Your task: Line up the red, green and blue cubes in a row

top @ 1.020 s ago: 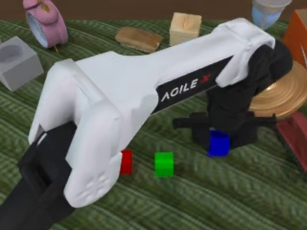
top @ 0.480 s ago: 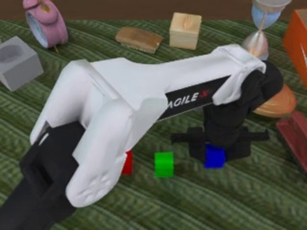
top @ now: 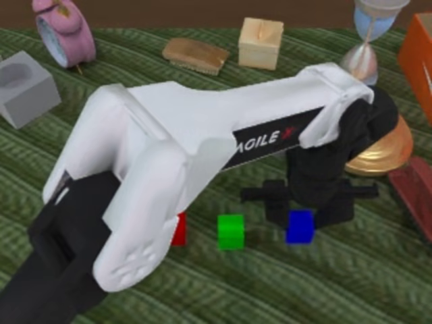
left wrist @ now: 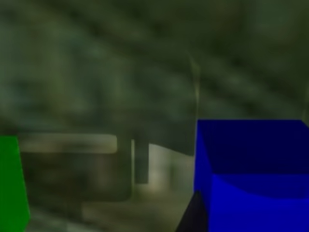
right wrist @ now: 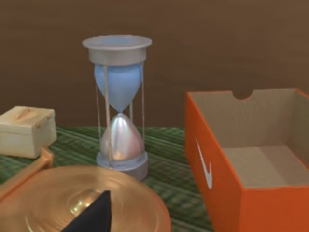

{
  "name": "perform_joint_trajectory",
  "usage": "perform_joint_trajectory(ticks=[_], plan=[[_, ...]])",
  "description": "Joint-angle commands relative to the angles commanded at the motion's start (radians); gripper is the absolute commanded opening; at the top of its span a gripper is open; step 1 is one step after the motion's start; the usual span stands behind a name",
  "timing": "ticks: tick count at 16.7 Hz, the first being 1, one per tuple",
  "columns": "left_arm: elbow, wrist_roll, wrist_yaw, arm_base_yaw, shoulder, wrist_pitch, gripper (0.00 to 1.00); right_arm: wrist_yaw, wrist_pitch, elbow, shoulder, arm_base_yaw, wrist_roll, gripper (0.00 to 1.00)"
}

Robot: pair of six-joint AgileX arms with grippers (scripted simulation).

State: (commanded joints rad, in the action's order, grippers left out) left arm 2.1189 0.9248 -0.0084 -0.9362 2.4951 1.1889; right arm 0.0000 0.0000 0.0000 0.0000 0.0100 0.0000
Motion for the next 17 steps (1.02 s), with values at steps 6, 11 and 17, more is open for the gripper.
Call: perform_joint_trajectory(ticks=[6, 11, 17], plan=[[0.000, 0.000, 0.000, 0.000, 0.000, 0.000, 1.00, 0.000, 0.000, 0.000, 0.000, 0.000, 0.000, 1.00], [0.000, 0.000, 0.000, 0.000, 0.000, 0.000, 1.00, 0.000, 0.000, 0.000, 0.000, 0.000, 0.000, 1.00], [0.042, 0.001, -0.001, -0.001, 0.003, 0.042, 1.00, 0.000, 0.000, 0.000, 0.000, 0.000, 0.000, 1.00]])
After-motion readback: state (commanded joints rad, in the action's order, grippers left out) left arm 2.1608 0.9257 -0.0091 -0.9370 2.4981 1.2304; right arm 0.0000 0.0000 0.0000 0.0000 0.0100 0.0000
